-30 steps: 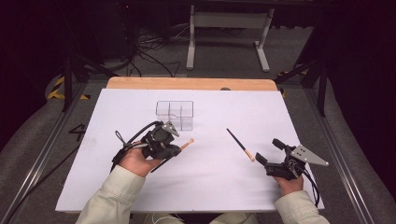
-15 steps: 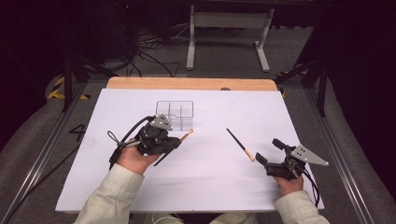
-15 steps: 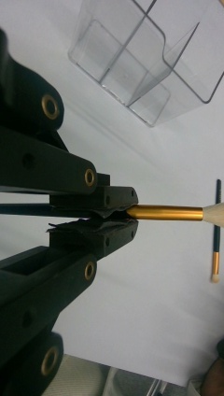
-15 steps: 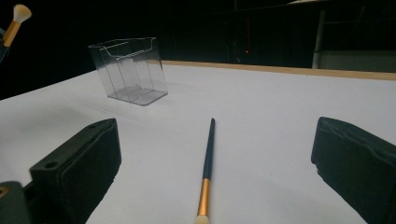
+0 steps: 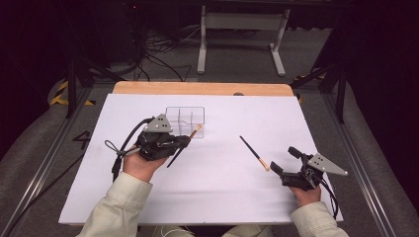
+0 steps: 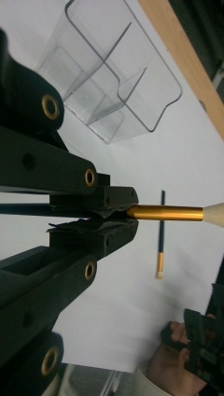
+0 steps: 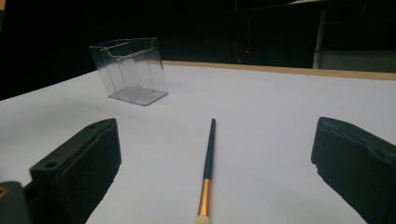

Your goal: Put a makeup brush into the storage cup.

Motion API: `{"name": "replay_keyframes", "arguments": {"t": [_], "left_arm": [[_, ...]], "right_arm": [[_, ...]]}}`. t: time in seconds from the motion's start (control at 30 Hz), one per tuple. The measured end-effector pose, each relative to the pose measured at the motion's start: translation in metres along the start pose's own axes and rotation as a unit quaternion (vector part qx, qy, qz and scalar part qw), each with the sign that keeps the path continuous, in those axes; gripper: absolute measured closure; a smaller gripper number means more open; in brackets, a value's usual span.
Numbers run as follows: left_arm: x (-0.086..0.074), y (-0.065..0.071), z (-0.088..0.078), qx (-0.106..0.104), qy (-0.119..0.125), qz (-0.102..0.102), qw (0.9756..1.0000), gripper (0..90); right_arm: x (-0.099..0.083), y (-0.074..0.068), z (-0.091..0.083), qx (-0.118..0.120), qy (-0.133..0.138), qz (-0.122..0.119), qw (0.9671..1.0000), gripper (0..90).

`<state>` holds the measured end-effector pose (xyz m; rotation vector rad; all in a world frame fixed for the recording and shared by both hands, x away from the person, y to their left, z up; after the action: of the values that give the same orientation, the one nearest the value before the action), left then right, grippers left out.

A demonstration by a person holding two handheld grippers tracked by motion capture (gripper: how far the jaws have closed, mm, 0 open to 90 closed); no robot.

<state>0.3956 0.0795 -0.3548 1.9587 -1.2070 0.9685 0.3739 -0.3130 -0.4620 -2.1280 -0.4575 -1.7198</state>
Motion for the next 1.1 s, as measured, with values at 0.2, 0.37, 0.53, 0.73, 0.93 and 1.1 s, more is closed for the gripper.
{"name": "replay_keyframes", "arguments": {"t": [0.2, 0.37, 0.53, 0.73, 0.93, 1.1], "left_arm": [[0.001, -0.005, -0.004, -0.001, 0.034, 0.004, 0.9994, 83.0], [-0.002, -0.010, -0.008, -0.003, 0.070, -0.005, 0.9976, 83.0], [-0.002, -0.012, -0.011, 0.003, 0.101, 0.002, 0.9949, 83.0], [-0.003, -0.015, -0.013, 0.006, 0.131, 0.008, 0.9914, 83.0], [-0.004, -0.018, -0.012, 0.010, 0.154, 0.015, 0.9879, 83.0], [-0.002, -0.022, -0.009, 0.008, 0.165, 0.013, 0.9862, 83.0]], "right_arm": [[0.000, 0.000, 0.000, 0.000, 0.000, 0.000, 1.0000, 1.8], [0.000, 0.000, 0.000, 0.001, -0.001, 0.001, 1.0000, 1.8], [0.000, 0.000, 0.000, 0.001, 0.000, 0.001, 1.0000, 1.8], [0.000, 0.000, 0.000, 0.001, 0.000, 0.001, 1.0000, 1.8], [0.000, 0.000, 0.000, 0.001, 0.000, 0.002, 1.0000, 1.8], [0.000, 0.000, 0.000, 0.001, 0.000, 0.002, 1.0000, 1.8]]}}
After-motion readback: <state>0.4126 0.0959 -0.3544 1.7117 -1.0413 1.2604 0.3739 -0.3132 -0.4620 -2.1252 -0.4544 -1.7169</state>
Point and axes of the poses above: each handheld gripper's, and its own axes: z roughly forward along the jaws, x roughly out of its top, y roughly to its right, the point moved 5 cm from there along z, roughly forward along the jaws, and after that the axes turned 9 degrees about -x, right-handed, at the moved point
